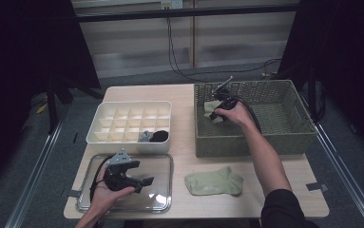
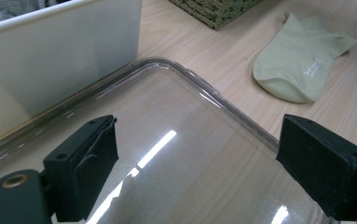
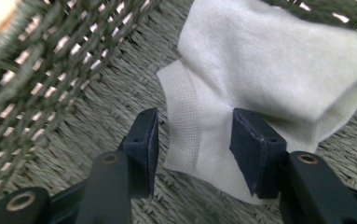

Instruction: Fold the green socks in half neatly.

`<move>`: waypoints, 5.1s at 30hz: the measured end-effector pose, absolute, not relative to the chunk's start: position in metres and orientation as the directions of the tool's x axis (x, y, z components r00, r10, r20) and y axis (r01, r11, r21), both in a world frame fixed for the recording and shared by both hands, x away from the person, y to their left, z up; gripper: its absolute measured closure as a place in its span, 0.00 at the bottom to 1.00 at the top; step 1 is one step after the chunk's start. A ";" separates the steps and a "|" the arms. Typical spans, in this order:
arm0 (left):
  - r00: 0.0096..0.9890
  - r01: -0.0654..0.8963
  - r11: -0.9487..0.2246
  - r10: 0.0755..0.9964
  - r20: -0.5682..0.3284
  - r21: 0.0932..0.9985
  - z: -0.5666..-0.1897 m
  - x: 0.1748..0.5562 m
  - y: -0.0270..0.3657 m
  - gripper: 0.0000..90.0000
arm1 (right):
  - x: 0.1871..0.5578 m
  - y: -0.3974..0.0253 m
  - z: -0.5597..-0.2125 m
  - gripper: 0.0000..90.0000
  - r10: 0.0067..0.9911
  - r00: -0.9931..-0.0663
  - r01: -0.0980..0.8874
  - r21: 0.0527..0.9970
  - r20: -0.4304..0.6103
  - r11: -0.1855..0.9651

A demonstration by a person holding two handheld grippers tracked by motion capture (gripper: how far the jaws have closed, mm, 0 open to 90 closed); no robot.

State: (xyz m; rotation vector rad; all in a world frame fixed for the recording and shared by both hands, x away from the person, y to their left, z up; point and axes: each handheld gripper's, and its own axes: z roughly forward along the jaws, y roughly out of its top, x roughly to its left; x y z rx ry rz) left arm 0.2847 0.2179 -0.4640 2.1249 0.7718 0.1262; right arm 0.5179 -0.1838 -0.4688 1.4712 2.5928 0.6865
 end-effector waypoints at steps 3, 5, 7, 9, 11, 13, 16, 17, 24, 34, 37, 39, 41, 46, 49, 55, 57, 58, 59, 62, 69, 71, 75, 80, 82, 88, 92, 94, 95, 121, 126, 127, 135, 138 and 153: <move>0.804 0.483 -0.450 0.567 -0.177 0.752 -0.464 0.285 0.218 0.13 | 0.519 -0.181 -0.473 0.62 0.831 -0.541 0.798 0.393 0.133 0.456; 0.804 0.483 -0.448 0.567 -0.178 0.752 -0.464 0.285 0.218 0.13 | 0.520 -0.179 -0.476 0.65 0.831 -0.544 0.802 0.368 0.120 0.471; 0.803 0.485 -0.449 0.569 -0.178 0.751 -0.464 0.285 0.218 0.13 | 0.519 -0.178 -0.477 0.74 0.830 -0.548 0.796 0.372 0.107 0.478; 0.802 0.484 -0.447 0.570 -0.177 0.752 -0.465 0.285 0.218 0.13 | 0.518 -0.177 -0.476 0.78 0.833 -0.545 0.799 0.361 0.094 0.481; 0.802 0.484 -0.447 0.571 -0.177 0.752 -0.465 0.285 0.218 0.13 | 0.518 -0.177 -0.476 0.85 0.838 -0.537 0.805 0.358 0.099 0.473; 0.802 0.484 -0.448 0.571 -0.176 0.752 -0.465 0.285 0.218 0.13 | 0.518 -0.178 -0.474 0.93 0.839 -0.532 0.810 0.360 0.117 0.464; 0.803 0.482 -0.449 0.570 -0.175 0.752 -0.465 0.285 0.218 0.13 | 0.518 -0.179 -0.473 0.95 0.837 -0.533 0.809 0.365 0.126 0.460; 0.802 0.483 -0.449 0.571 -0.174 0.752 -0.465 0.285 0.218 0.13 | 0.518 -0.179 -0.472 0.95 0.840 -0.527 0.813 0.363 0.129 0.455; 0.807 0.476 -0.455 0.565 -0.169 0.753 -0.467 0.289 0.213 0.14 | 0.515 -0.188 -0.459 0.95 0.840 -0.515 0.797 0.458 0.173 0.394; 0.801 0.477 -0.431 0.571 -0.177 0.766 -0.465 0.289 0.214 0.14 | 0.507 -0.196 -0.444 0.95 0.828 -0.505 0.774 0.552 0.242 0.311; 0.805 0.474 -0.435 0.566 -0.177 0.766 -0.465 0.290 0.212 0.14 | 0.502 -0.199 -0.437 0.95 0.823 -0.506 0.761 0.583 0.258 0.285; 0.810 0.466 -0.437 0.560 -0.173 0.769 -0.465 0.290 0.212 0.14 | 0.499 -0.201 -0.433 0.95 0.811 -0.520 0.745 0.607 0.269 0.276; 0.810 0.464 -0.438 0.561 -0.169 0.770 -0.464 0.289 0.211 0.14 | 0.496 -0.203 -0.429 0.95 0.809 -0.521 0.737 0.621 0.271 0.267; 0.812 0.462 -0.440 0.559 -0.168 0.770 -0.463 0.288 0.211 0.14 | 0.490 -0.205 -0.421 0.95 0.804 -0.527 0.715 0.655 0.275 0.244; 0.813 0.459 -0.436 0.557 -0.168 0.774 -0.463 0.288 0.211 0.14 | 0.487 -0.209 -0.418 0.95 0.804 -0.523 0.704 0.674 0.282 0.221; 0.817 0.449 -0.437 0.554 -0.159 0.779 -0.461 0.286 0.212 0.14 | 0.477 -0.219 -0.405 0.95 0.794 -0.531 0.677 0.711 0.295 0.188; 0.816 0.450 -0.441 0.557 -0.156 0.777 -0.461 0.286 0.211 0.14 | 0.473 -0.222 -0.401 0.96 0.788 -0.535 0.669 0.722 0.305 0.176; 0.818 0.445 -0.442 0.555 -0.153 0.779 -0.461 0.286 0.211 0.14 | 0.471 -0.223 -0.399 0.96 0.788 -0.537 0.664 0.727 0.302 0.174; 0.816 0.448 -0.440 0.557 -0.155 0.778 -0.461 0.285 0.210 0.14 | 0.470 -0.224 -0.398 0.96 0.784 -0.542 0.659 0.732 0.302 0.174; 0.819 0.444 -0.444 0.554 -0.151 0.778 -0.461 0.285 0.210 0.14 | 0.464 -0.225 -0.393 0.96 0.776 -0.552 0.645 0.746 0.305 0.166; 0.823 0.437 -0.450 0.549 -0.144 0.779 -0.461 0.285 0.209 0.14 | 0.451 -0.234 -0.384 0.96 0.770 -0.557 0.620 0.773 0.311 0.137; 0.825 0.434 -0.451 0.547 -0.143 0.780 -0.461 0.285 0.209 0.14 | 0.447 -0.236 -0.381 0.96 0.770 -0.558 0.613 0.779 0.309 0.131; 0.829 0.427 -0.441 0.539 -0.148 0.789 -0.460 0.283 0.210 0.13 | 0.440 -0.239 -0.374 0.96 0.765 -0.562 0.596 0.795 0.314 0.111; 0.824 0.432 -0.436 0.547 -0.148 0.790 -0.460 0.284 0.211 0.13 | 0.431 -0.241 -0.368 0.96 0.755 -0.575 0.571 0.815 0.316 0.094; 0.824 0.433 -0.434 0.546 -0.152 0.790 -0.461 0.285 0.210 0.13 | 0.427 -0.242 -0.366 0.96 0.750 -0.579 0.566 0.820 0.320 0.087; 0.824 0.434 -0.435 0.546 -0.153 0.789 -0.461 0.285 0.210 0.13 | 0.417 -0.244 -0.358 0.96 0.739 -0.592 0.547 0.834 0.322 0.074; 0.818 0.438 -0.424 0.554 -0.156 0.793 -0.461 0.285 0.210 0.13 | 0.410 -0.243 -0.353 0.96 0.724 -0.606 0.540 0.839 0.329 0.071; 0.820 0.435 -0.429 0.552 -0.152 0.792 -0.461 0.286 0.210 0.13 | 0.407 -0.243 -0.350 0.96 0.724 -0.610 0.533 0.843 0.322 0.074; 0.819 0.437 -0.430 0.553 -0.152 0.790 -0.461 0.286 0.211 0.13 | 0.406 -0.243 -0.349 0.96 0.720 -0.615 0.529 0.845 0.323 0.073; 0.814 0.444 -0.419 0.559 -0.160 0.792 -0.462 0.285 0.210 0.13 | 0.374 -0.252 -0.313 0.96 0.704 -0.643 0.448 0.894 0.304 0.024; 0.812 0.445 -0.418 0.561 -0.161 0.792 -0.462 0.286 0.210 0.13 | 0.368 -0.249 -0.308 0.96 0.690 -0.658 0.434 0.901 0.301 0.021; 0.813 0.444 -0.421 0.560 -0.159 0.791 -0.462 0.286 0.210 0.13 | 0.367 -0.249 -0.307 0.96 0.685 -0.663 0.431 0.902 0.303 0.018; 0.807 0.450 -0.423 0.570 -0.155 0.786 -0.463 0.287 0.211 0.14 | 0.352 -0.243 -0.295 0.96 0.665 -0.691 0.397 0.918 0.282 0.024; 0.805 0.444 -0.419 0.576 -0.147 0.792 -0.462 0.287 0.213 0.15 | 0.347 -0.241 -0.290 0.96 0.665 -0.697 0.389 0.921 0.269 0.036; 0.807 0.434 -0.422 0.574 -0.135 0.796 -0.461 0.285 0.210 0.17 | 0.308 -0.214 -0.276 0.96 0.613 -0.759 0.336 0.939 0.222 0.075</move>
